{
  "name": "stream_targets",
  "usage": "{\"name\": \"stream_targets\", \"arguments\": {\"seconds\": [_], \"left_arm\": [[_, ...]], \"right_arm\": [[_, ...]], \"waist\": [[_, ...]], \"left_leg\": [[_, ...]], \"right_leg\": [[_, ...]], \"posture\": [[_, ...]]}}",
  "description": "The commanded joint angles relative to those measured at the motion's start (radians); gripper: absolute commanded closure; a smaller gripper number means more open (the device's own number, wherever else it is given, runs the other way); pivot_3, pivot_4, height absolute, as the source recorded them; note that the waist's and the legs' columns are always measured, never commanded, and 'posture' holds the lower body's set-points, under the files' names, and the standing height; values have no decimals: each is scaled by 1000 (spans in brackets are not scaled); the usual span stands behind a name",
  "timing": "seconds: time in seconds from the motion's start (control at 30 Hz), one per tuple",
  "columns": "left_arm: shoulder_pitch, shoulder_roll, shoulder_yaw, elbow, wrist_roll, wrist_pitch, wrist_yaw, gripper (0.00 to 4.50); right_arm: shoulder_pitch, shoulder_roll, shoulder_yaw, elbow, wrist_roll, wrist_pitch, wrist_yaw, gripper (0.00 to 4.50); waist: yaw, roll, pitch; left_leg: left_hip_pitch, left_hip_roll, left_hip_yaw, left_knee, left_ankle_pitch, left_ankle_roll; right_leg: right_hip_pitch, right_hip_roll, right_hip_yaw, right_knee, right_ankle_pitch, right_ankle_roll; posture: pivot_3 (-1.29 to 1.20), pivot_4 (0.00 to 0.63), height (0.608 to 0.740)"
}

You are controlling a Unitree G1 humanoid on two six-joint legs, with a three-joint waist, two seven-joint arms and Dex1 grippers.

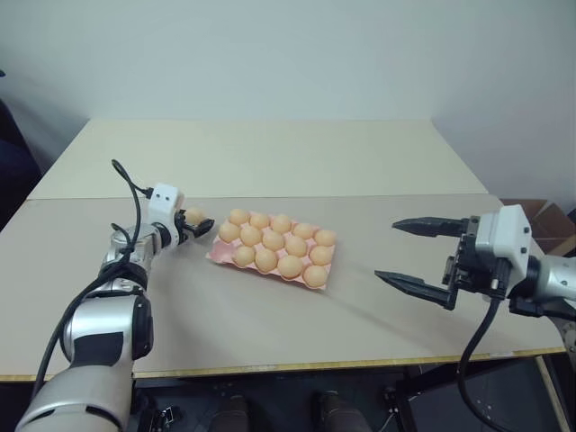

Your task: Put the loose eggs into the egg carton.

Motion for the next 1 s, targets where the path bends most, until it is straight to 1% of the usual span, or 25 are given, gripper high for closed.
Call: {"name": "stream_targets", "arguments": {"seconds": [0.03,0.1,0.17,0.23,0.27,0.43,0.53,0.67,0.77,0.83,0.9,1.0], "left_arm": [[-29,-2,-2,5,13,-2,44,927],[-32,-6,4,8,10,1,50,1680],[-35,-9,2,10,15,-1,60,2310],[-36,-8,-3,10,22,-5,69,2797],[-36,-7,-4,10,23,-6,70,2874],[-35,23,0,4,31,-26,61,2906],[-42,61,13,-11,14,-56,-7,2906],[-64,99,55,-47,-53,-67,-204,2906],[-50,119,50,-110,-101,-54,-457,2906],[-25,131,34,-155,-119,-53,-592,2906],[8,140,8,-217,-124,-42,-698,2906],[45,145,-15,-284,-136,-20,-783,2906]], "right_arm": [[3,-8,-41,-44,27,11,-21,0],[6,-9,-42,-52,33,15,-28,0],[12,-10,-47,-59,36,19,-36,0],[19,-11,-54,-65,39,23,-41,0],[23,-10,-56,-68,39,24,-43,0],[34,-8,-62,-76,41,29,-53,0],[42,-5,-70,-82,42,32,-57,0],[61,0,-76,-88,42,28,-61,0],[61,3,-67,-87,40,23,-65,0],[57,4,-61,-84,40,20,-64,0],[55,2,-60,-82,40,18,-61,0],[49,0,-56,-76,38,16,-57,0]], "waist": [[-1,0,0],[-2,0,0],[-1,0,0],[0,0,0],[0,0,0],[-1,0,0],[-6,0,0],[-7,0,0],[-3,0,0],[-3,0,0],[-3,0,0],[-7,0,0]], "left_leg": [[0,0,0,0,0,0],[0,0,0,0,0,0],[0,0,0,0,0,0],[0,0,0,0,0,0],[0,0,0,0,0,0],[0,0,0,0,0,0],[0,0,0,0,0,0],[0,0,0,0,0,0],[0,0,0,0,0,0],[0,0,0,0,0,0],[0,0,0,0,0,0],[0,0,0,0,0,0]], "right_leg": [[0,0,0,0,0,0],[0,0,0,0,0,0],[0,0,0,0,0,0],[0,0,0,0,0,0],[0,0,0,0,0,0],[0,0,0,0,0,0],[0,0,0,0,0,0],[0,0,0,0,0,0],[0,0,0,0,0,0],[0,0,0,0,0,0],[0,0,0,0,0,0],[0,0,0,0,0,0]], "posture": [[0,150,740],[0,150,740],[0,150,740],[0,150,740],[0,150,740],[0,150,740],[0,150,740],[0,150,740],[0,150,740],[0,150,740],[0,150,740],[0,150,740]]}}
